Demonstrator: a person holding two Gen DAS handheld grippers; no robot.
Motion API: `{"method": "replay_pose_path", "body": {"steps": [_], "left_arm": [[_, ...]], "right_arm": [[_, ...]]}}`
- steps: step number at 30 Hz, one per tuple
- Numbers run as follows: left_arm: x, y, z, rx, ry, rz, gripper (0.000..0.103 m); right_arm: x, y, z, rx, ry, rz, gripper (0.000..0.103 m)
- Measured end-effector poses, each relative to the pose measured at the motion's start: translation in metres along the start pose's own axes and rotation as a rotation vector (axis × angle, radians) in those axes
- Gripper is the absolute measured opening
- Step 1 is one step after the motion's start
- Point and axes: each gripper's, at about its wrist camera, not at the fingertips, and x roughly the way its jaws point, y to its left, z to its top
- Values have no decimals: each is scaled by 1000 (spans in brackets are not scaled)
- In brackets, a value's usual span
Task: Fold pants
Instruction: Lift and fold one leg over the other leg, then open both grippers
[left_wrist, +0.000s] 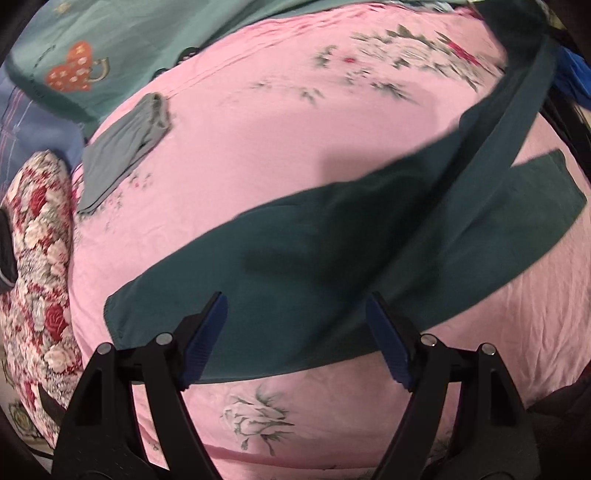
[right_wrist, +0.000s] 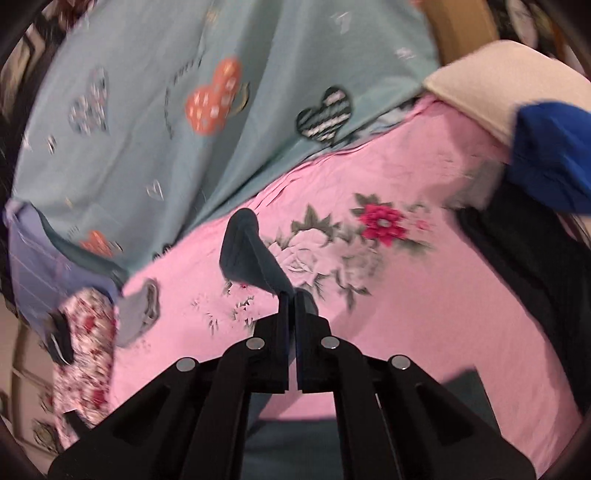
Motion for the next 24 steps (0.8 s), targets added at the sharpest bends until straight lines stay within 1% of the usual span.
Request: {"method": "replay_pose_path", "body": {"steps": [1,2,4,6,7,8,9,10,11,12,13,15,17,19,21,22,23,24], "left_arm": [[3,-7,-2,22,8,-7,79],[5,-11,-4,36,15,-12,79],[9,-23,-7,70,32,-23,79],[10,-32,-9,101,41,-31,79],[10,-35,-10,113,41,-32,79],[9,-37,-11,127,38,-32,79],[8,-39,-11,134,37,-27,80],[8,-39,-12,135,39,-18,81],[10,-39,-12,132,43,-13,81],[11,-38,-12,127,51,-8,81],[13,-37,-14,122,63,1,82],[15,-35,-15,111,75,19,82],[13,-32,-17,99,81,24,82],[11,-31,-20,90,86,35,82],[9,-29,-24,76,92,50,82],[9,-27,-26,62,97,55,82],[9,-25,-28,51,101,59,82],[8,-23,-29,39,105,64,82]], "right_arm": [[-11,-11,-8,27,-12,2,2],[-29,-32,-28,83,-27,-11,2],[-41,-69,-62,170,-17,-60,3],[-35,-115,-109,311,86,-139,7],[-33,-137,-131,381,139,-188,7],[-34,-152,-146,423,167,-215,7],[-39,-160,-155,447,162,-228,8],[-45,-164,-157,458,143,-226,14],[-50,-165,-156,456,119,-219,18],[-55,-162,-151,438,99,-222,27],[-58,-158,-145,413,81,-236,29],[-54,-148,-130,326,52,-262,29],[-38,-140,-112,223,55,-276,29],[-19,-139,-98,126,91,-286,29],[10,-141,-87,32,167,-316,29],[21,-141,-86,-5,206,-317,24],[35,-141,-85,-51,252,-330,16],[39,-141,-87,-89,270,-347,10]]}}
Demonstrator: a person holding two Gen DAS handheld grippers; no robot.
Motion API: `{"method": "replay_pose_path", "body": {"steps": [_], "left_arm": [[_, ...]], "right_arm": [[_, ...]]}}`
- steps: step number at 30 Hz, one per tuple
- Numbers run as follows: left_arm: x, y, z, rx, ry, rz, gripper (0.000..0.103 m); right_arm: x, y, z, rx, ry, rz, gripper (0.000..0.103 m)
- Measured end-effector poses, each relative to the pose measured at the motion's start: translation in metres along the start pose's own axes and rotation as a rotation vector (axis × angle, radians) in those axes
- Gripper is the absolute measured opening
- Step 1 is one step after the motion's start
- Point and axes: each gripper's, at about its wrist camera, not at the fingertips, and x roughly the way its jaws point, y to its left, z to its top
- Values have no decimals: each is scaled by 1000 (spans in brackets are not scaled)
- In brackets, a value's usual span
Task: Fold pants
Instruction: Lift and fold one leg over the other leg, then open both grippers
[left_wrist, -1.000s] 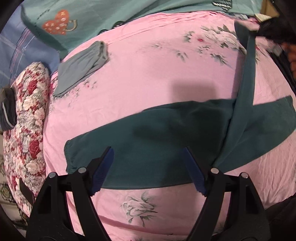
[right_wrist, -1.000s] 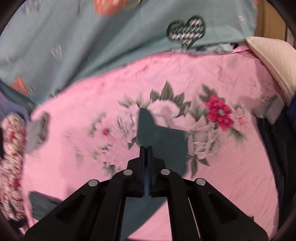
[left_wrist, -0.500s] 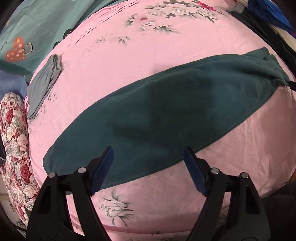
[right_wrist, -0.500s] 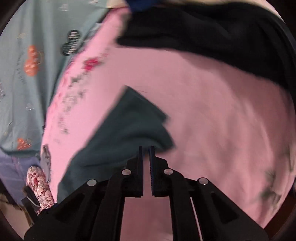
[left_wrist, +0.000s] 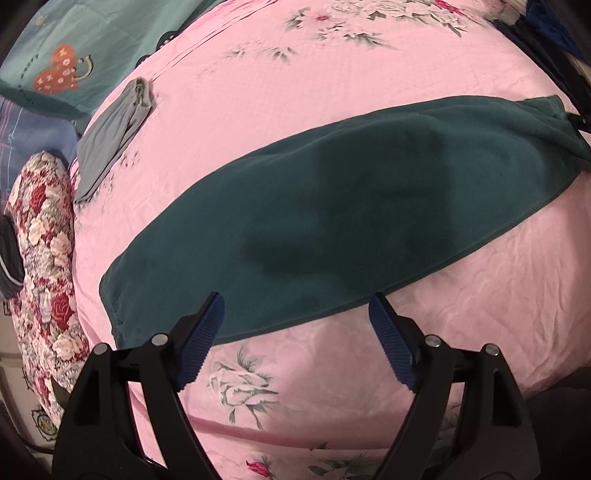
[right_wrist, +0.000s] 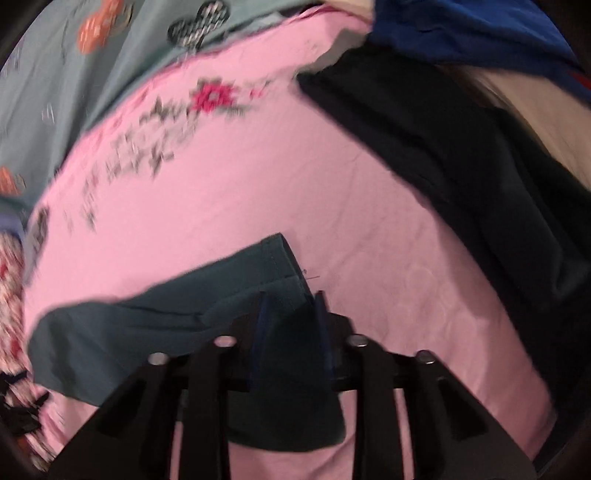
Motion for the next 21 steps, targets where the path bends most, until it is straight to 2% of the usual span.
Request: {"method": "replay_pose_path", "body": {"steps": [1,4,5,7,9,12,13,15,18,20,21], "left_arm": [[0,2,-2,-15,5,5,82],[0,9,-5,-55,17,17,82],[1,10,-6,-65,22,21,82],[2,13,-9,-86,34,30,82],[3,14,-12,-98,45,35,82],[4,17,-18,-103,56,41,83],[4,19,-19,-106,53,45,83],[4,28,-25,-128,52,58,86],[13,43,-34,-164,82,68,86],[18,52,-41,-181,95,79,86],[20,57,-44,-190,98,81,86]], "right_arm": [[0,5,2,-30,-3,-9,4],[-23,14,7,-109,-100,-21,4],[-32,13,9,-111,-142,-25,4],[-34,9,15,-88,-173,-29,4],[-15,7,17,-92,-141,-43,4],[10,3,15,-97,-61,-53,11],[3,0,14,-61,-66,-25,11],[-26,-1,9,-13,-128,54,13],[-52,9,-11,-61,-165,119,14],[-41,14,-27,-97,-88,118,14],[-31,14,-35,-112,-45,76,14]]}}
